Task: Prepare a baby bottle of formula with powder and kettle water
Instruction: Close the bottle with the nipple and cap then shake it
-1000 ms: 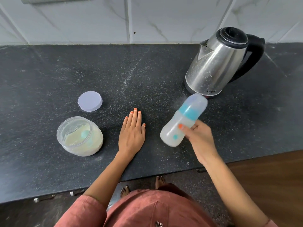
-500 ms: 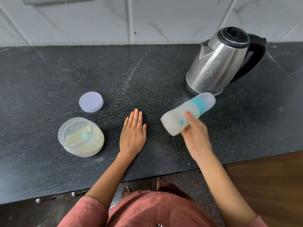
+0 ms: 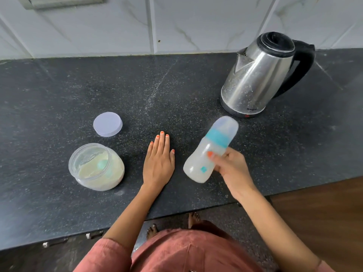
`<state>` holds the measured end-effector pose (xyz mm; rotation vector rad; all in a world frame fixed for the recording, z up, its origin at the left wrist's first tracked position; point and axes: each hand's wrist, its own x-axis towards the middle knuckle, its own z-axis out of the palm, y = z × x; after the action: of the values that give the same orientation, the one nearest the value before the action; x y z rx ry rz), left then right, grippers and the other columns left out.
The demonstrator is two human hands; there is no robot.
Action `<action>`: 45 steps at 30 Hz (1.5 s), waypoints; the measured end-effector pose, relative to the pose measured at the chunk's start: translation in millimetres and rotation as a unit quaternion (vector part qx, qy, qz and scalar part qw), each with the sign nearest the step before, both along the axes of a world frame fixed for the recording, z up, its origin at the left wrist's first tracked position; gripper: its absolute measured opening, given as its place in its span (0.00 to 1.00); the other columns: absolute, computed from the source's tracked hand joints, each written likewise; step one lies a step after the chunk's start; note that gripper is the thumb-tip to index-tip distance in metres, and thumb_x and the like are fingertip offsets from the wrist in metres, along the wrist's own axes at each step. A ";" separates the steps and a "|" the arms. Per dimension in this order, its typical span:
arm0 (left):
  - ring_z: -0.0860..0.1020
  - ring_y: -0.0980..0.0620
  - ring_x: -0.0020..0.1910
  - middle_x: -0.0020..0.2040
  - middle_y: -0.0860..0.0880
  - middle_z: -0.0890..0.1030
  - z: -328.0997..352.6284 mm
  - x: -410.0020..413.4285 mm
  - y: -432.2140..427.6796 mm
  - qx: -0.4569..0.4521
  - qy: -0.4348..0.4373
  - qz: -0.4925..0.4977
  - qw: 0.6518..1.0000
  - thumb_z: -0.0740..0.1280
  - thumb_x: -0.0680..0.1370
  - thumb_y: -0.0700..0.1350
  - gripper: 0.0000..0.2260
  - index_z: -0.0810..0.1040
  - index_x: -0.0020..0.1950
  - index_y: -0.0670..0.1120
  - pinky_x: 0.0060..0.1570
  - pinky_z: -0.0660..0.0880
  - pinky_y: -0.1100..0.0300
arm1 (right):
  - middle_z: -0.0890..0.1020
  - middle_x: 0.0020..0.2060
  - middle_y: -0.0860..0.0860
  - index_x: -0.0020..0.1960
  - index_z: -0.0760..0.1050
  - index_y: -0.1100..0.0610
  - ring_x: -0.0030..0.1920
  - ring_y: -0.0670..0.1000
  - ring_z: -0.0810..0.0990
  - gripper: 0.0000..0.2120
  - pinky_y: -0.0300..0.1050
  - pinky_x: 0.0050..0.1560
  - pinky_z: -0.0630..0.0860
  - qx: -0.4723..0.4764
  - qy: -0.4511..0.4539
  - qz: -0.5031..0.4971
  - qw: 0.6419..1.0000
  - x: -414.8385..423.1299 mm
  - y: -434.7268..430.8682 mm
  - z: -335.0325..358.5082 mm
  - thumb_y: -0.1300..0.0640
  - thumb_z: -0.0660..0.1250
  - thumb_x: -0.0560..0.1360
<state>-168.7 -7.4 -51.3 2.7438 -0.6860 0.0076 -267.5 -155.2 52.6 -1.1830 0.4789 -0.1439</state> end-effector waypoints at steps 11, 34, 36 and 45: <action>0.48 0.49 0.76 0.77 0.45 0.50 1.5 2.3 -1.5 0.007 0.000 -0.005 1.000 0.47 0.82 0.48 0.23 0.49 0.76 0.42 0.72 0.41 0.57 | 0.85 0.38 0.47 0.44 0.79 0.54 0.43 0.46 0.83 0.11 0.40 0.44 0.80 0.001 -0.006 -0.023 1.000 2.2 2.4 6.3 0.59 0.71 0.61; 0.51 0.47 0.76 0.77 0.43 0.53 4.0 0.9 -2.4 -0.001 -0.005 -0.008 1.000 0.49 0.82 0.47 0.23 0.51 0.75 0.41 0.73 0.43 0.56 | 0.86 0.38 0.47 0.43 0.79 0.54 0.42 0.46 0.83 0.10 0.41 0.44 0.81 0.063 -0.007 -0.062 0.996 6.5 2.9 7.8 0.57 0.70 0.62; 0.50 0.48 0.76 0.77 0.44 0.52 2.6 0.1 -0.5 0.001 -0.004 -0.005 1.000 0.49 0.82 0.48 0.23 0.51 0.75 0.41 0.72 0.42 0.57 | 0.85 0.39 0.46 0.46 0.78 0.54 0.43 0.44 0.83 0.09 0.40 0.43 0.80 0.112 -0.032 -0.109 0.987 12.4 -0.1 7.5 0.57 0.68 0.65; 0.50 0.48 0.76 0.77 0.44 0.52 1.7 1.9 -0.7 0.002 -0.007 -0.005 1.000 0.49 0.82 0.48 0.23 0.51 0.76 0.41 0.73 0.42 0.57 | 0.86 0.39 0.48 0.44 0.79 0.55 0.43 0.46 0.84 0.10 0.40 0.42 0.81 0.071 -0.004 -0.052 0.996 6.4 6.7 3.5 0.56 0.70 0.63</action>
<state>-166.8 -8.1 -49.6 2.7473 -0.7043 0.0225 -261.2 -148.6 56.2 -1.0184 0.5345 -0.2010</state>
